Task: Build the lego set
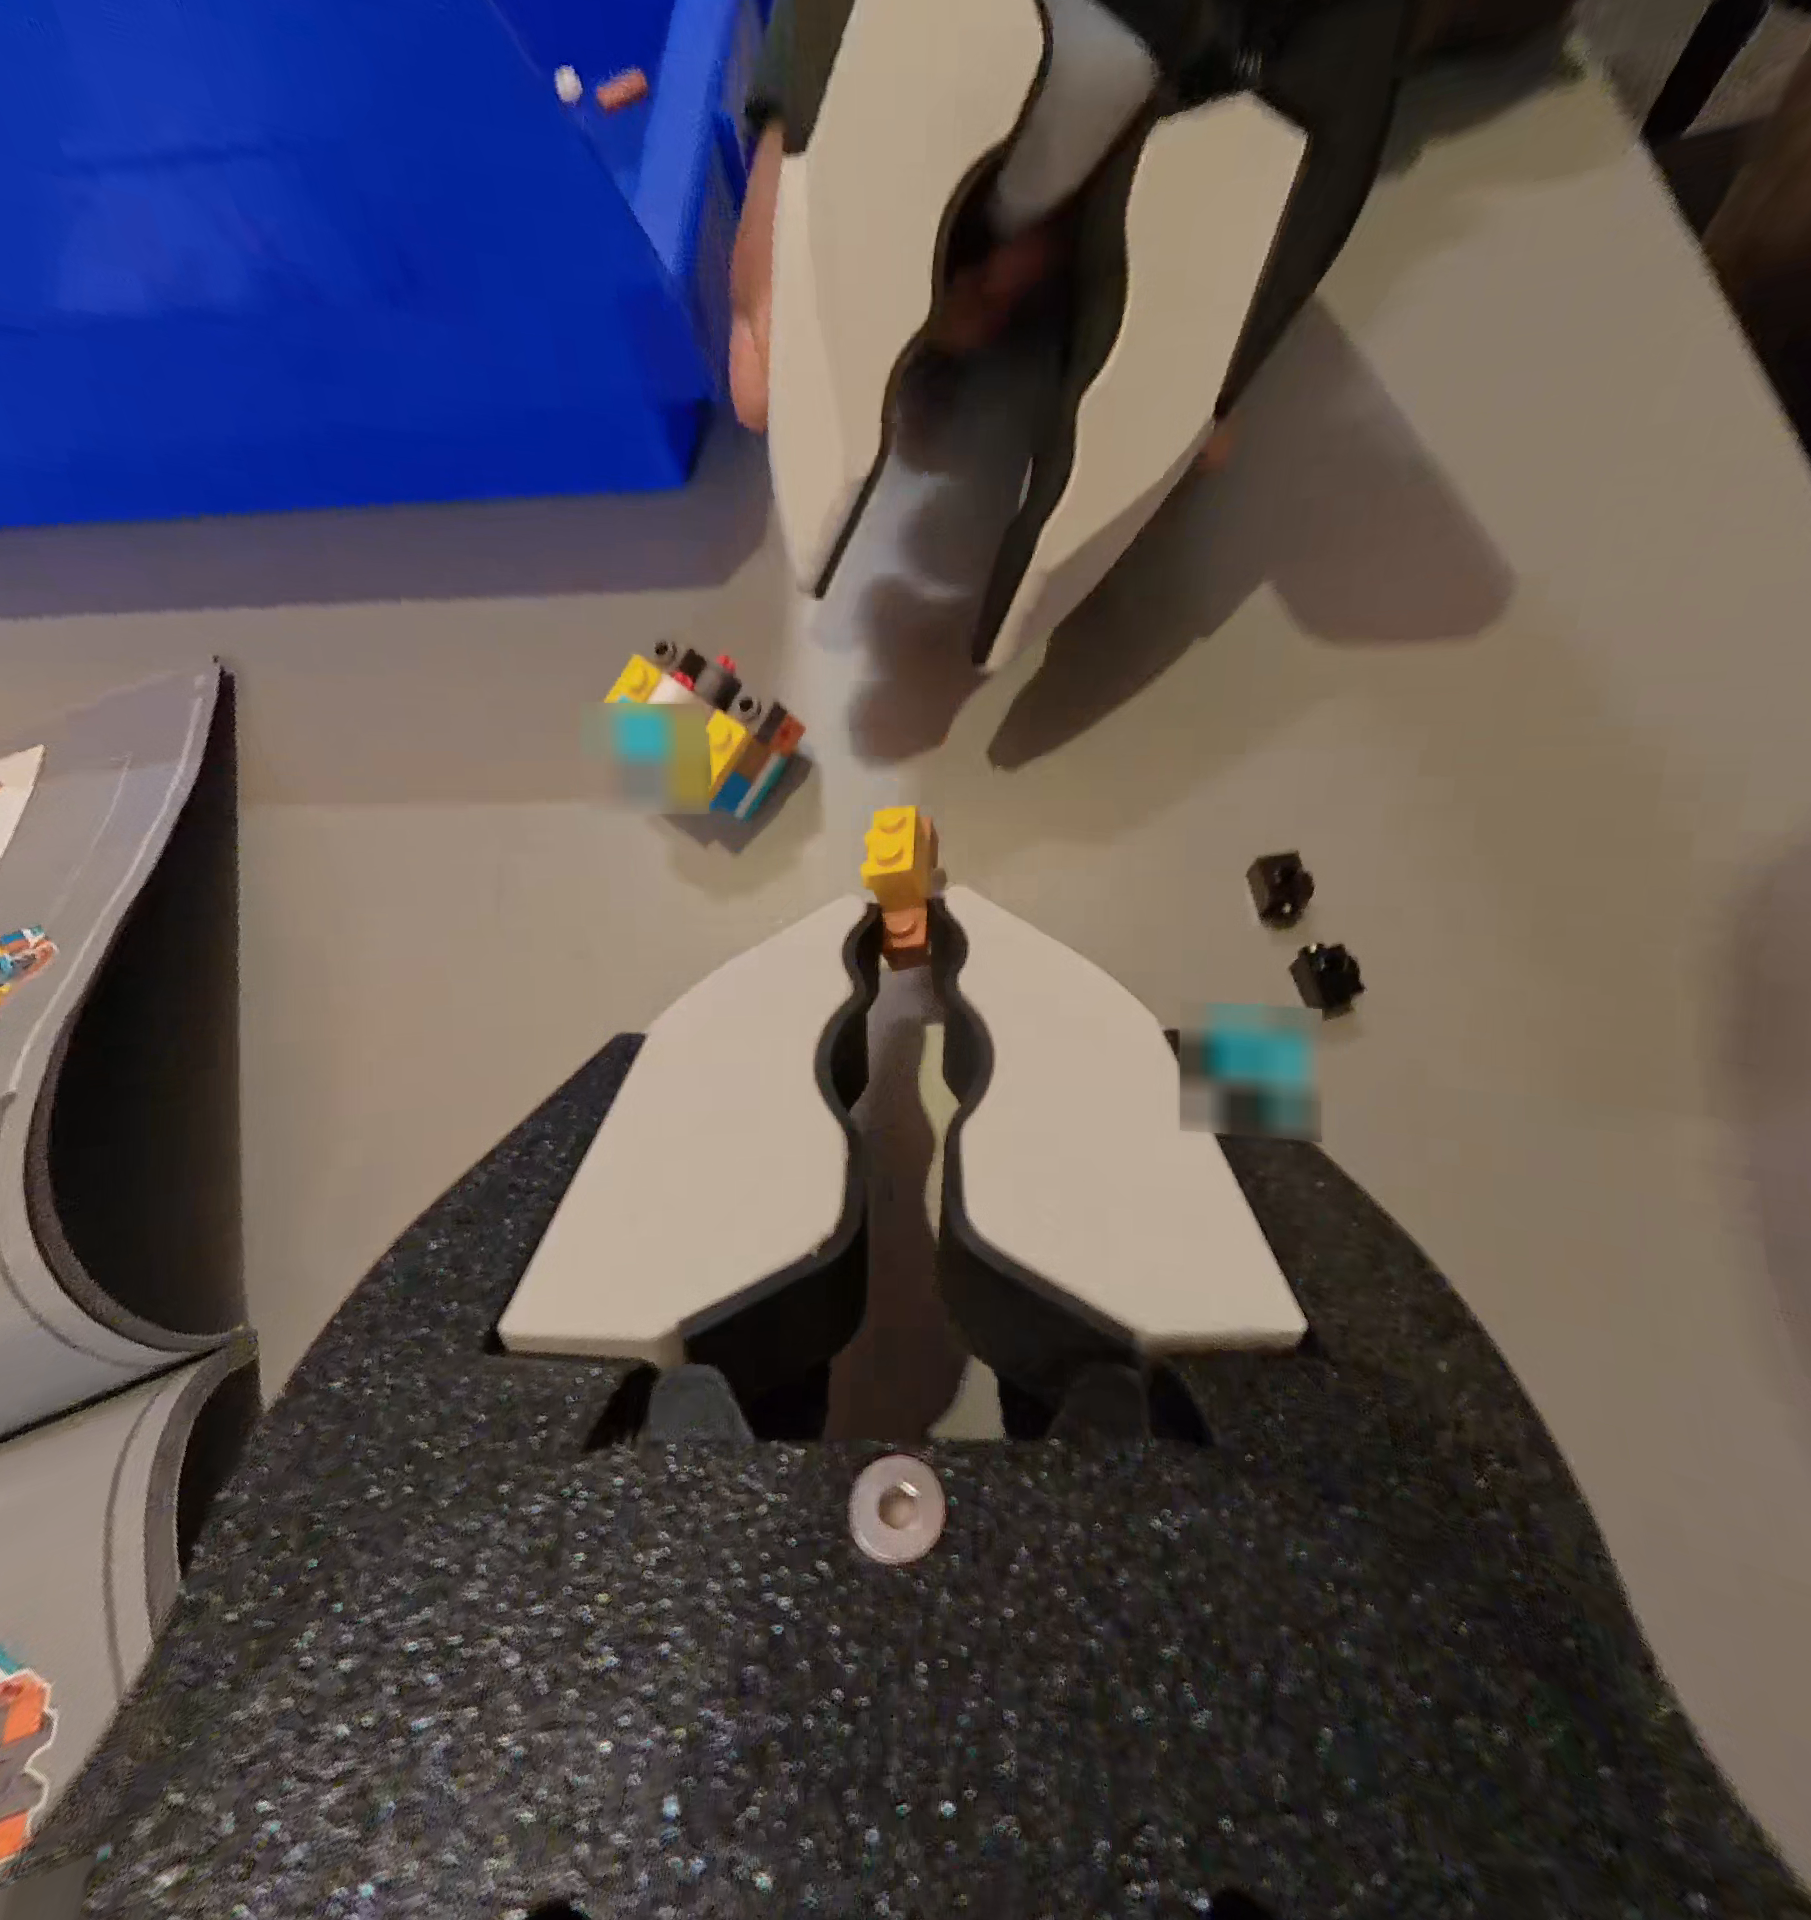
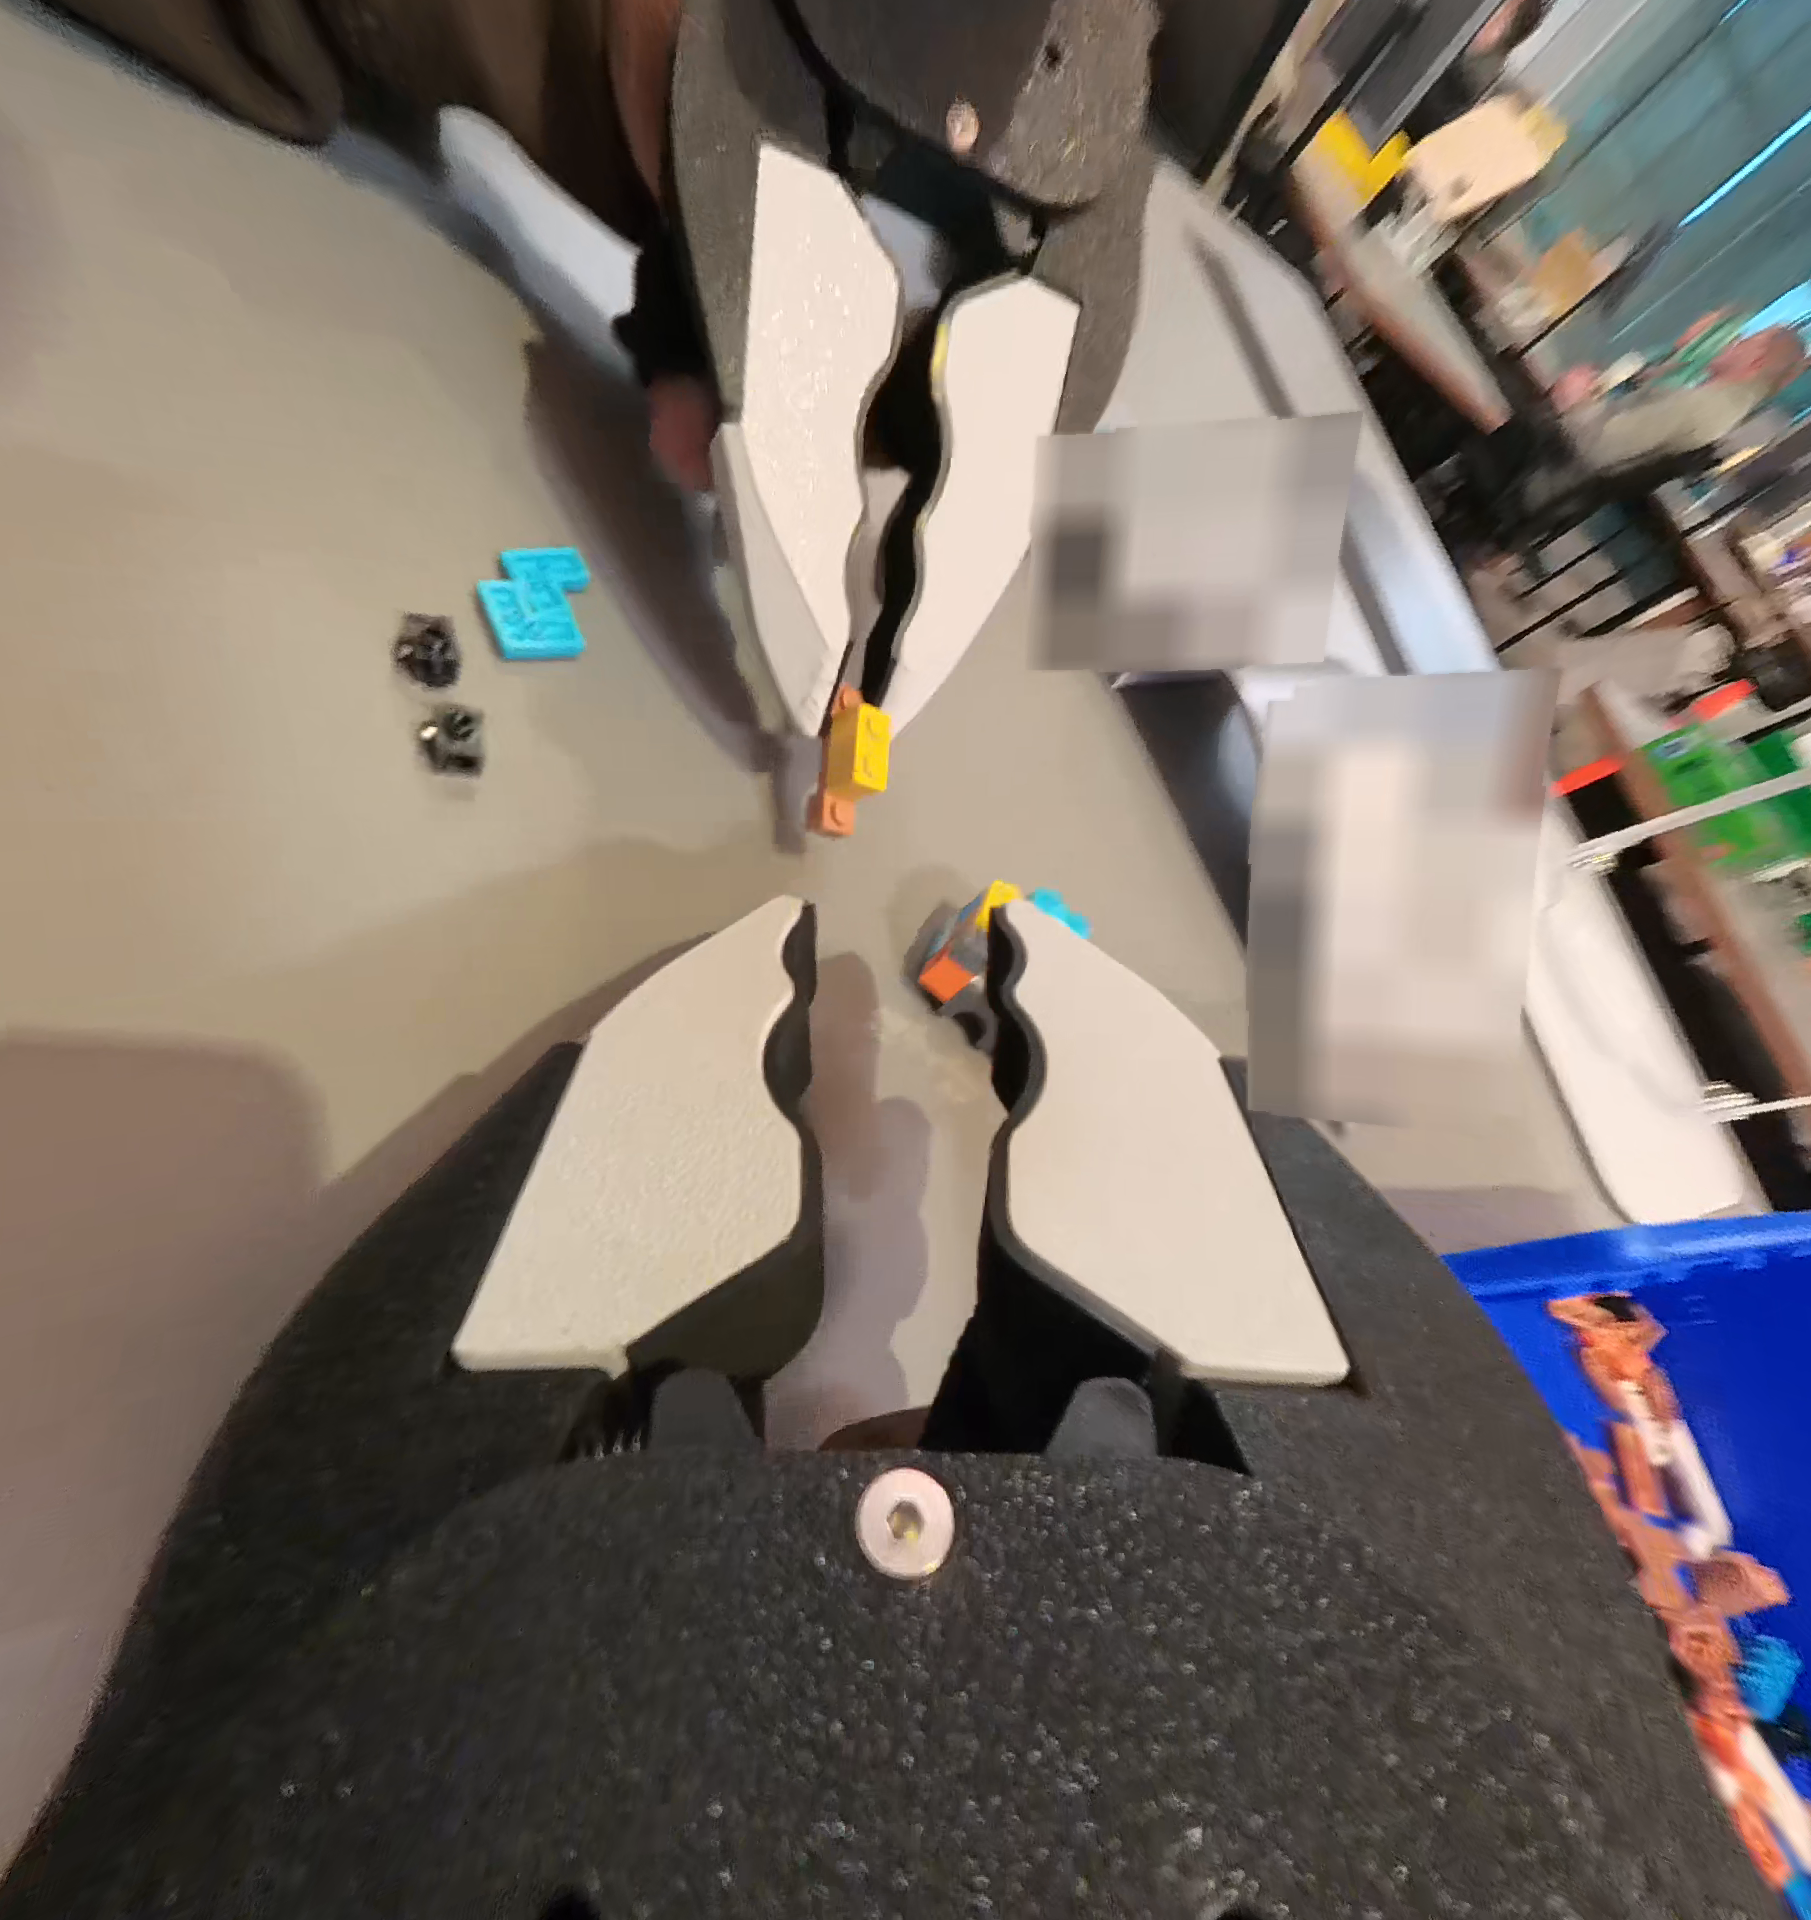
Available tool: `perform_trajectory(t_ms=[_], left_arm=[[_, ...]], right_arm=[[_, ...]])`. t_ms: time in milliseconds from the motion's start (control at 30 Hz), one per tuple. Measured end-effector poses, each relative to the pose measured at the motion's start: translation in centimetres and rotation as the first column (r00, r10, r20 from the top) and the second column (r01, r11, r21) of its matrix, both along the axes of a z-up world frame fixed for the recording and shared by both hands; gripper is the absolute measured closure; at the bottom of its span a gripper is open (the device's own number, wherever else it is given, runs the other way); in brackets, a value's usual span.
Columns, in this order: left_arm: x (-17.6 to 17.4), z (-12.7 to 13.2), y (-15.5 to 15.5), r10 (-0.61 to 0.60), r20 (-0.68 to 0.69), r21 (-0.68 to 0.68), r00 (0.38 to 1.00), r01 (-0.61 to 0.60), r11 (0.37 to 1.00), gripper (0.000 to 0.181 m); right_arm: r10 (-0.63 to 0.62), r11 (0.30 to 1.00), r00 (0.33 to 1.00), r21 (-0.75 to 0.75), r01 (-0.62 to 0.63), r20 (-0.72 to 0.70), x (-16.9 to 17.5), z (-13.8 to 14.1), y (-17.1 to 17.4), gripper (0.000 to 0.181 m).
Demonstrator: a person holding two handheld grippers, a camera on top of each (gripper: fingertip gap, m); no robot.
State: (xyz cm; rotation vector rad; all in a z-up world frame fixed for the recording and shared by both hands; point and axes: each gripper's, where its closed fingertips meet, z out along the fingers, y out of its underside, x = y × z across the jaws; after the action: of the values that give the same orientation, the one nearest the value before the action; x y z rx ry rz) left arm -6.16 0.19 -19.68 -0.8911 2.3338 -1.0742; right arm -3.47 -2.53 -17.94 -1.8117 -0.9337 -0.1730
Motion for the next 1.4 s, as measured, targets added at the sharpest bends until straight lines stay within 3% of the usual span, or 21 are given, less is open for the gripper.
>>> perform_trajectory(t_ms=[200, 467, 733, 867, 1033, 1200, 1400], left_arm=[[-0.5, -1.3, -0.2, -0.021, -0.056, 0.066, 0.998, 0.025, 0.997, 0.173], [-0.9, -1.5, -0.1, -0.027, -0.083, 0.079, 0.996, 0.033, 0.996, 0.173], [-1.1, -1.5, -0.4, -0.044, -0.089, 0.084, 0.995, 0.051, 0.995, 0.173], [-1.3, -1.6, -0.6, -0.052, -0.094, 0.093, 0.994, 0.060, 0.994, 0.173], [-1.6, -1.7, -0.8, -0.066, -0.110, 0.083, 0.992, 0.075, 0.994, 0.173], [-2.0, -1.8, -0.9, -0.070, -0.125, 0.092, 0.990, 0.082, 0.992, 0.173], [-2.2, -1.8, -0.9, -0.075, -0.123, 0.104, 0.990, 0.088, 0.991, 0.172]], right_arm=[[0.059, 0.993, 0.998, -0.106, -0.058, 0.007, -1.1, -1.3, -1.0, 0.156], [0.161, 0.941, 0.981, -0.284, -0.186, -0.109, -5.7, -2.3, -2.7, 0.159], [0.158, 0.925, 0.978, -0.326, -0.196, -0.139, -7.5, -2.5, -2.0, 0.158], [0.151, 0.919, 0.979, -0.345, -0.190, -0.137, -7.9, -2.7, -1.7, 0.173], [0.123, 0.928, 0.975, -0.328, -0.179, -0.183, -7.4, -2.2, -1.4, 0.175], [0.104, 0.934, 0.932, -0.289, -0.212, -0.347, -6.7, -0.5, -1.3, 0.175], [0.126, 0.940, 0.797, -0.185, -0.286, -0.591, -5.5, 2.7, -1.4, 0.175]])
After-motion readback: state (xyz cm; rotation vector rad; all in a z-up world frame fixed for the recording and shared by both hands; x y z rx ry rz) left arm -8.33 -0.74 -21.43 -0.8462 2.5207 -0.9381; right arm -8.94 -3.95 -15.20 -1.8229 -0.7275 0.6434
